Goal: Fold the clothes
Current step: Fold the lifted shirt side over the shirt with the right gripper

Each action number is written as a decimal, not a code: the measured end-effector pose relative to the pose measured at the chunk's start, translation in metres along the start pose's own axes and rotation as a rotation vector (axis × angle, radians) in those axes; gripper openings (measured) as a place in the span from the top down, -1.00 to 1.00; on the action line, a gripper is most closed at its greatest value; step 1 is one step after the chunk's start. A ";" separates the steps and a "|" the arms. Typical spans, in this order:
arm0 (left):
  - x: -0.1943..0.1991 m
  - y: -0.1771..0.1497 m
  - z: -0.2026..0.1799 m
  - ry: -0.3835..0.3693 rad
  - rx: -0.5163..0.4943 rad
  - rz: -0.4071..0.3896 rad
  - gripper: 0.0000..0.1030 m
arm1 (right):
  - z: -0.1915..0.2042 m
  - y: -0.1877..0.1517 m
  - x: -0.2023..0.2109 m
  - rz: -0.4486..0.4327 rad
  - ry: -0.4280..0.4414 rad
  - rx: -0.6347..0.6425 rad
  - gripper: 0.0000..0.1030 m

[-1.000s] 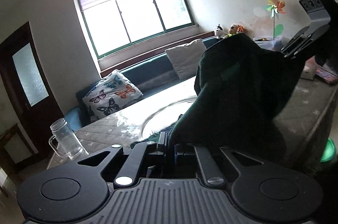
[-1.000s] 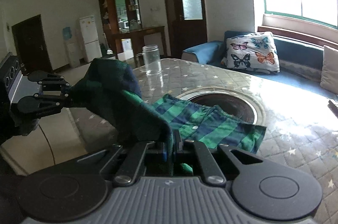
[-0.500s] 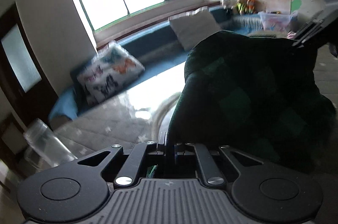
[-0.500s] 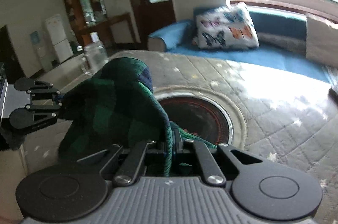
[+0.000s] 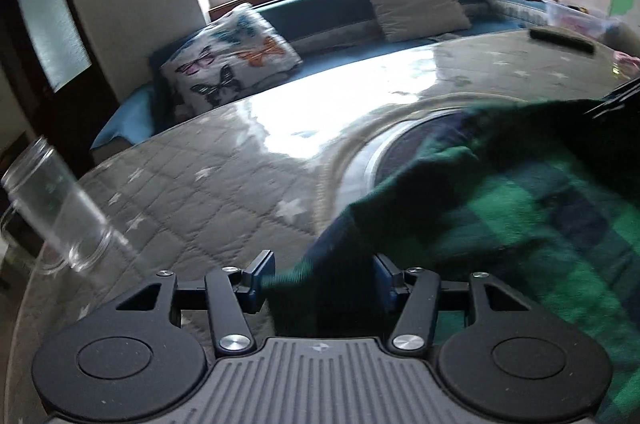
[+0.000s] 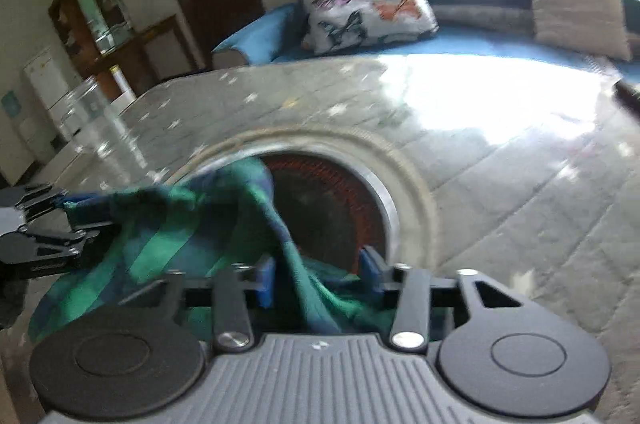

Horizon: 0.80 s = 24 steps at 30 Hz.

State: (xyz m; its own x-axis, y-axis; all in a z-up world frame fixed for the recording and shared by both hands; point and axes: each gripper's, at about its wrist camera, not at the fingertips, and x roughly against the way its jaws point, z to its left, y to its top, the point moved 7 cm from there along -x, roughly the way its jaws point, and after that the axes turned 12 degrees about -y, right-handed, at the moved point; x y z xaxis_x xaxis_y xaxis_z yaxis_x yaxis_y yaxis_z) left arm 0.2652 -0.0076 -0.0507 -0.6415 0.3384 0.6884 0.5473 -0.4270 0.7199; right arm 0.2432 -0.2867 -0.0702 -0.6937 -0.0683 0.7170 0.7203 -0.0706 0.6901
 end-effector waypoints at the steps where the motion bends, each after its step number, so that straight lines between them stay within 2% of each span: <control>1: 0.003 0.000 0.006 0.019 0.020 -0.004 -0.16 | -0.004 0.003 0.004 -0.018 -0.011 -0.013 0.10; 5: 0.023 0.001 0.029 0.084 0.110 -0.038 -0.18 | -0.018 0.018 0.027 -0.108 -0.046 -0.050 0.05; 7: 0.037 0.006 0.030 0.088 0.141 -0.073 -0.12 | -0.020 0.022 0.040 -0.149 -0.052 -0.052 0.05; 8: 0.043 0.009 0.026 0.081 0.143 -0.086 -0.04 | -0.015 0.021 0.046 -0.157 -0.039 -0.035 0.06; 9: 0.048 0.012 0.021 0.072 0.143 -0.098 0.21 | -0.010 0.018 0.050 -0.160 -0.022 -0.019 0.08; 10: 0.050 0.014 0.014 0.053 0.142 -0.106 0.35 | -0.002 0.014 0.050 -0.150 0.004 -0.005 0.10; 13: 0.046 0.018 -0.008 -0.027 0.135 -0.107 0.48 | 0.015 0.002 0.041 -0.107 0.056 0.020 0.20; 16: 0.031 0.022 -0.023 -0.082 0.117 -0.088 0.50 | 0.022 -0.009 0.024 -0.060 0.066 0.014 0.31; 19: 0.008 0.023 -0.024 -0.083 0.109 -0.053 0.50 | 0.019 -0.011 0.011 -0.036 0.047 -0.004 0.33; 22: -0.016 0.012 -0.007 -0.074 0.164 -0.005 0.62 | 0.006 -0.015 -0.001 -0.007 0.027 -0.042 0.53; 24: -0.027 0.007 0.004 -0.068 0.193 0.014 0.62 | -0.002 -0.019 -0.005 0.009 0.018 -0.063 0.65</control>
State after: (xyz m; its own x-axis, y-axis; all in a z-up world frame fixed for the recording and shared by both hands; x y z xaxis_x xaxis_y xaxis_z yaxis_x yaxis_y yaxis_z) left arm 0.2882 -0.0165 -0.0644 -0.5992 0.3920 0.6981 0.6529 -0.2654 0.7094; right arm 0.2334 -0.2867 -0.0872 -0.6873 -0.0876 0.7211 0.7254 -0.1324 0.6754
